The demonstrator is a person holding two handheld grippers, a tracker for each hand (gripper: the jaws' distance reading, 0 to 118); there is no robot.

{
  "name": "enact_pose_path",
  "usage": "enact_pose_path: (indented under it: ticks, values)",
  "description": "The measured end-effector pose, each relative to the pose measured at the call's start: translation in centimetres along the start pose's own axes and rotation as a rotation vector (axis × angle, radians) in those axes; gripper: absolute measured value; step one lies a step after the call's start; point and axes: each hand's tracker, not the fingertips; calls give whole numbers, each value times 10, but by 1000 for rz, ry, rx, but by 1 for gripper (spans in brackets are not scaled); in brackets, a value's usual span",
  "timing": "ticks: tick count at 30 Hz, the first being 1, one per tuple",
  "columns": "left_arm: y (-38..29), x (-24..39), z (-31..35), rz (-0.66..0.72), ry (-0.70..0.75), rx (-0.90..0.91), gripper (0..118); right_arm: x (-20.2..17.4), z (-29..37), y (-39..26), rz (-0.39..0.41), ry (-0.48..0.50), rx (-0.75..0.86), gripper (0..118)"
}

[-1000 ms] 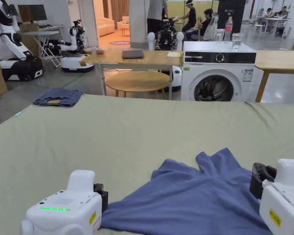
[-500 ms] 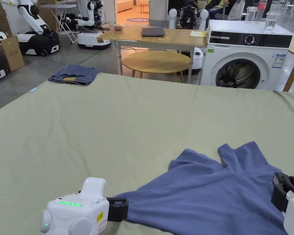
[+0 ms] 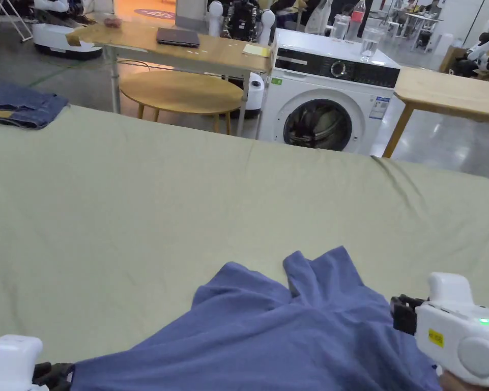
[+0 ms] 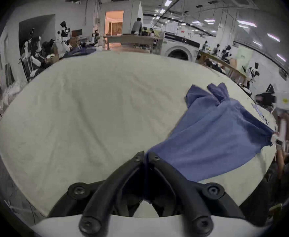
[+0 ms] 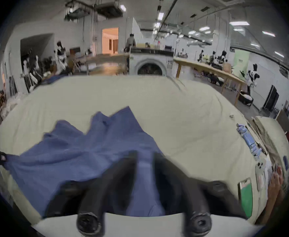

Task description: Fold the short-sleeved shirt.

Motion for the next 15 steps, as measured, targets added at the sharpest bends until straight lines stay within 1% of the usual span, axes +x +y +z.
enact_pose_path:
  ticks: [1, 2, 3, 4, 6, 7, 9, 10, 11, 12, 13, 14, 15]
  values:
    - [3, 2, 2, -7, -1, 0, 0, 3, -19, 5, 20, 23, -51, 118]
    - [5, 4, 2, -10, 8, 6, 0, 14, -57, 7, 23, 56, -102, 118]
    - [8, 5, 1, -14, 10, 11, 0, 18, -77, 9, 32, 98, -143, 118]
    - [10, 4, 0, -17, 11, 14, 0, 22, -91, 13, 37, 76, -117, 118]
    - [12, 7, -3, -19, 21, 8, 0, 30, -117, 14, 23, 46, -148, 118]
    - [12, 8, -4, -18, 22, 8, 0, 34, -125, 14, 17, 51, -155, 118]
    - [14, 6, -7, -12, 24, 5, 0, 43, -143, 15, -25, 102, -203, 118]
    - [14, 7, -8, -14, 27, 1, 0, 38, -142, 9, -25, 128, -236, 113]
    - [14, 8, -9, -17, 35, -2, 0, 38, -144, 7, -8, 159, -257, 93]
    - [14, 5, -11, -15, 37, -4, 0, 36, -143, 7, 34, 142, -254, 74]
    - [14, 5, -12, -11, 36, -3, 0, 34, -135, 8, 65, 124, -193, 59]
    - [14, 6, -13, -2, 32, -3, 0, 23, -122, 6, 63, 179, -177, 15]
    - [15, 6, -15, 3, 28, -5, 0, 19, -118, 8, 94, 168, -184, 0]
